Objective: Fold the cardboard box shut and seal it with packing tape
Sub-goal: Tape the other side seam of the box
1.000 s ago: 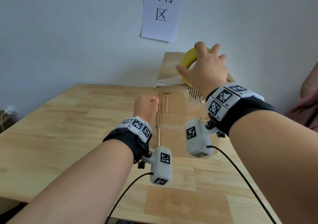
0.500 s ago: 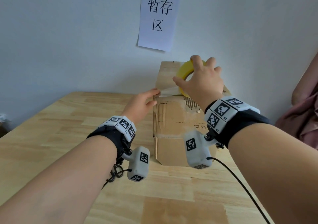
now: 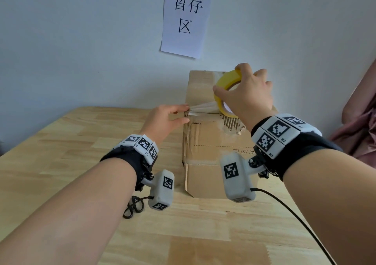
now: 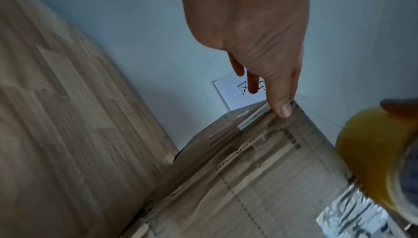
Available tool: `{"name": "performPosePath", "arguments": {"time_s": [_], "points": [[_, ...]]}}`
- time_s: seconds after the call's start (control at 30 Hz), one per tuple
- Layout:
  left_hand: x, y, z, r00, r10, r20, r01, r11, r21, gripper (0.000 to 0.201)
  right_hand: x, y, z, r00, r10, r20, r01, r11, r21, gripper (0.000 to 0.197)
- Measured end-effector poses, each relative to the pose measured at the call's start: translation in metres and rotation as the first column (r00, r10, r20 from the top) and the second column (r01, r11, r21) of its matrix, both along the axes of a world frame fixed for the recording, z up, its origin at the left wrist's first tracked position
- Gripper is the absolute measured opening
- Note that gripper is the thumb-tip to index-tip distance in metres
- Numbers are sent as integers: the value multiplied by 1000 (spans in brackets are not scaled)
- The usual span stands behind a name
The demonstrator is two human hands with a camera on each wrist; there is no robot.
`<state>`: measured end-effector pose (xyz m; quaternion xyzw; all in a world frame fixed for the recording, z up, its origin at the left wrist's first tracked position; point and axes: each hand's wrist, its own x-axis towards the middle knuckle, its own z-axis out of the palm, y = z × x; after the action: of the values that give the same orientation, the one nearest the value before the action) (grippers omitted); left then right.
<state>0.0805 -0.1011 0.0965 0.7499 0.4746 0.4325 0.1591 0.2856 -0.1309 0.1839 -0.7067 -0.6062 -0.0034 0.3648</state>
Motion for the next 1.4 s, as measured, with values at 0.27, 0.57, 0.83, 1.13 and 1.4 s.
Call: {"name": "performPosePath", "arguments": {"time_s": [0.27,0.57,0.83,1.13,1.4], "points": [[-1,0,3,990,4,-142,10,995,99,35,-3,-1,0,1000,-11,17,11,1000,-11,65],[3,-8,-8,919,71,-387,-32,994,104,55,-4,-3,-4,999,1,42,-1,1000,13,68],[13,-8,22,897,28,-442,2,998,69,40,0,-5,3,999,25,-45,-23,999,41,67],[17,-14,23,898,45,-438,-42,999,17,45,10,-2,9,928,105,-358,-107,994,15,80],[7,-17,24,903,29,-429,-43,999,-22,43,15,-2,22,977,23,-212,-30,999,-27,71]]}}
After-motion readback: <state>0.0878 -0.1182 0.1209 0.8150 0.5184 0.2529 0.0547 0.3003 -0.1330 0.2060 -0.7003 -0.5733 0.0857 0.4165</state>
